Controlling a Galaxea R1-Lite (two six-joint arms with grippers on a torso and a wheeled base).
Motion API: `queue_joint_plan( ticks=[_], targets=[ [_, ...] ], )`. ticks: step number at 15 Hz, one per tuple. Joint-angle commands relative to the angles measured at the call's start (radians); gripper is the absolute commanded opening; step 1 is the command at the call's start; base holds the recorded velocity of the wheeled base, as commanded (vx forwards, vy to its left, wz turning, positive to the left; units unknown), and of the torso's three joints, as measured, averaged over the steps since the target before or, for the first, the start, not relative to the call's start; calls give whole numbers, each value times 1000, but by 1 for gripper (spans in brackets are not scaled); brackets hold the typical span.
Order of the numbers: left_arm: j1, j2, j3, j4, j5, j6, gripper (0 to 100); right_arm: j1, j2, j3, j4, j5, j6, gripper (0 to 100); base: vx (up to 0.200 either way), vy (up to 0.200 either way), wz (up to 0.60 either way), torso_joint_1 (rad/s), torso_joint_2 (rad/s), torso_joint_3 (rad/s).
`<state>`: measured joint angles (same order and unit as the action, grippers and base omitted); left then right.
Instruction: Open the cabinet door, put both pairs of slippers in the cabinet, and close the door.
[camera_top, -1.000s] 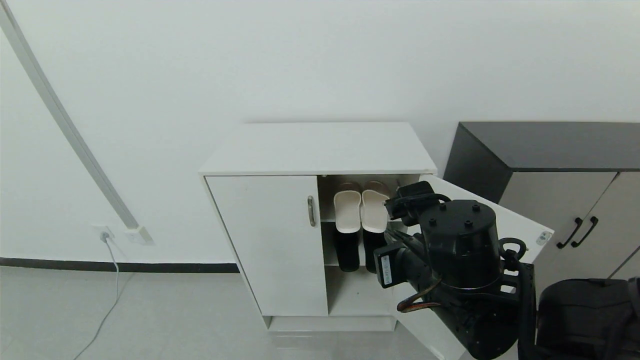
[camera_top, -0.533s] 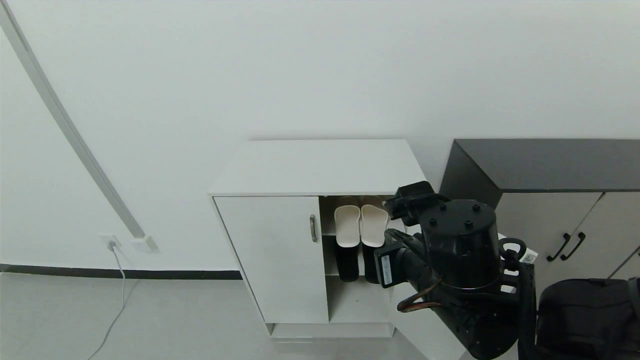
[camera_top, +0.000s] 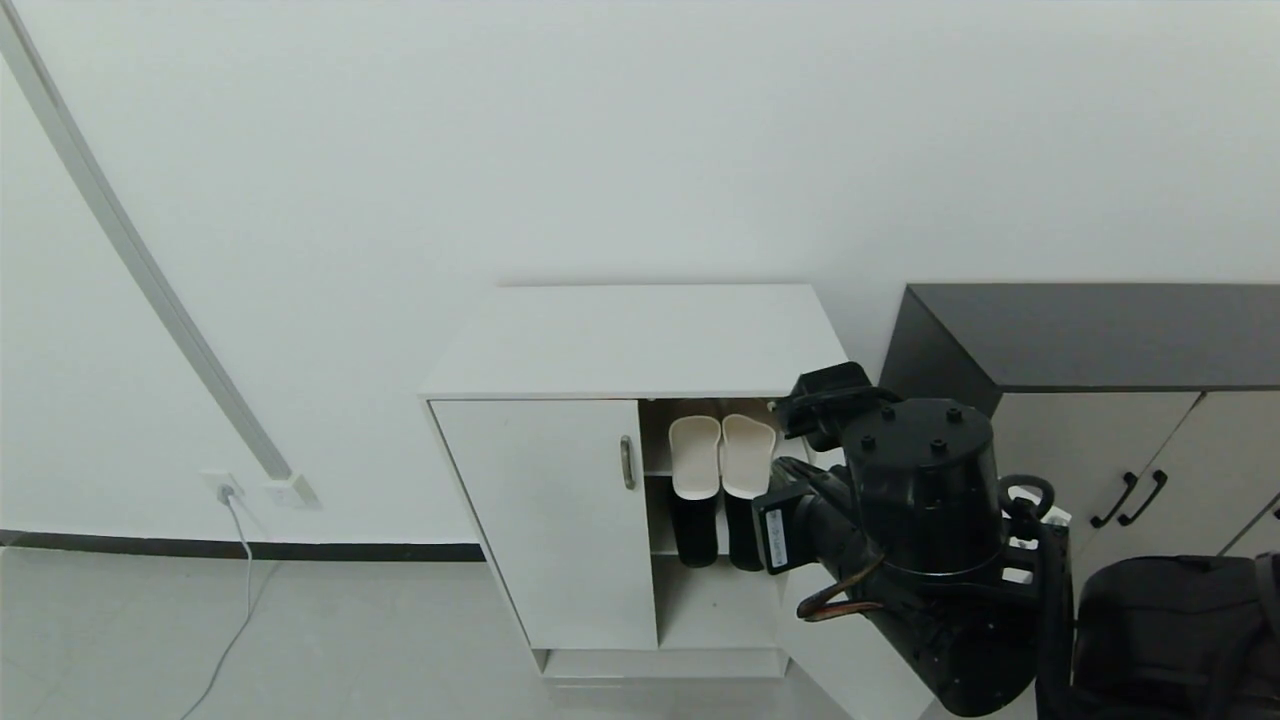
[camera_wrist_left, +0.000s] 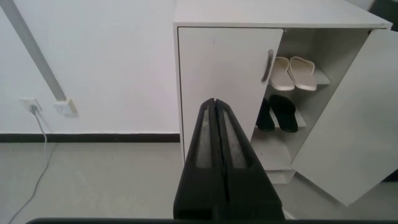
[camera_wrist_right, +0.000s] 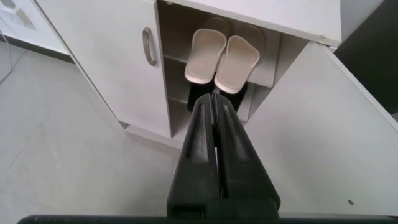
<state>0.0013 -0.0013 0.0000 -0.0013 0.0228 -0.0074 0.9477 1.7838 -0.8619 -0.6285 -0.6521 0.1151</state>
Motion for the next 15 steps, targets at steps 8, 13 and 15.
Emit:
queue_joint_plan(
  ticks=[8,13,15],
  targets=[
    [0,1,0,0,0,0,0,0,-3,9,0,2,-3,0,0,0,-300,1,1,1],
    [0,1,0,0,0,0,0,-10,-3,9,-2,0,-8,0,0,0,-360,8,2,-2],
    [0,1,0,0,0,0,0,-12,-3,9,-8,0,-8,0,0,0,0,0,0,0]
  ],
)
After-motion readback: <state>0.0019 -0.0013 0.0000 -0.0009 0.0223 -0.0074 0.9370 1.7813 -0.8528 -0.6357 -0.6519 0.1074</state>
